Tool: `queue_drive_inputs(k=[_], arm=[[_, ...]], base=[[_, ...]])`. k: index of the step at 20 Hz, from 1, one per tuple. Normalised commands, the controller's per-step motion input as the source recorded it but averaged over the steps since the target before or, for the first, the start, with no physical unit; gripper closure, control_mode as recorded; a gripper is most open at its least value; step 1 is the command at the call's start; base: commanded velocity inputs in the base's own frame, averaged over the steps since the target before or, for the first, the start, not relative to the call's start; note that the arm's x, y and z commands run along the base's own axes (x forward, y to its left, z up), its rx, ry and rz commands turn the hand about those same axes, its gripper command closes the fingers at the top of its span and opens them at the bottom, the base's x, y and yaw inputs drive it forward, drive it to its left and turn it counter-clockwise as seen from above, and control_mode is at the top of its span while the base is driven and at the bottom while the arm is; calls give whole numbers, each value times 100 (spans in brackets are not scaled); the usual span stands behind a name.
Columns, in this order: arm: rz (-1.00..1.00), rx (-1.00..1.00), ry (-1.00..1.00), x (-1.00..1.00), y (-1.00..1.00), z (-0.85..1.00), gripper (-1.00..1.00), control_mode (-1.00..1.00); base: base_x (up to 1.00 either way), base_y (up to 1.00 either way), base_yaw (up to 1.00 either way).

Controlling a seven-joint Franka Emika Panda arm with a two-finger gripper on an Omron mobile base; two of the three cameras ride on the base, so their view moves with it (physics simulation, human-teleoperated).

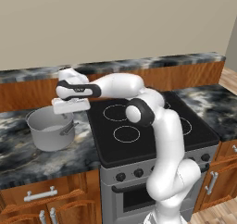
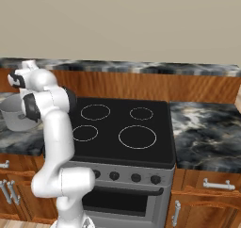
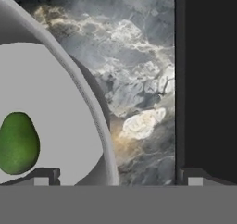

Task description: Turn on the sink faucet. Then move the avocado from the counter to the sink. Turn off the sink. Move the vegetable from the sink to the pot next to the stove. Finally move the pot to the rear left burner.

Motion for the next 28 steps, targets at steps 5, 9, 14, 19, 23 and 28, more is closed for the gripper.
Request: queue_drive_inputs(k=[5,9,14,19,23,28], arm=[[0,0,0,13,10,-14,-100,-100],[0,0,0,5,14,-15,-100,-100],[0,0,0,0,13,-21,100,-100],[0,0,0,0,1,-2,100,-100],[0,0,0,0,0,0,100,-100],[0,0,-1,-2,0,0,100,-100]], base=[[0,0,0],[0,0,0],[0,0,0],[0,0,0],[0,0,0],[0,0,0]])
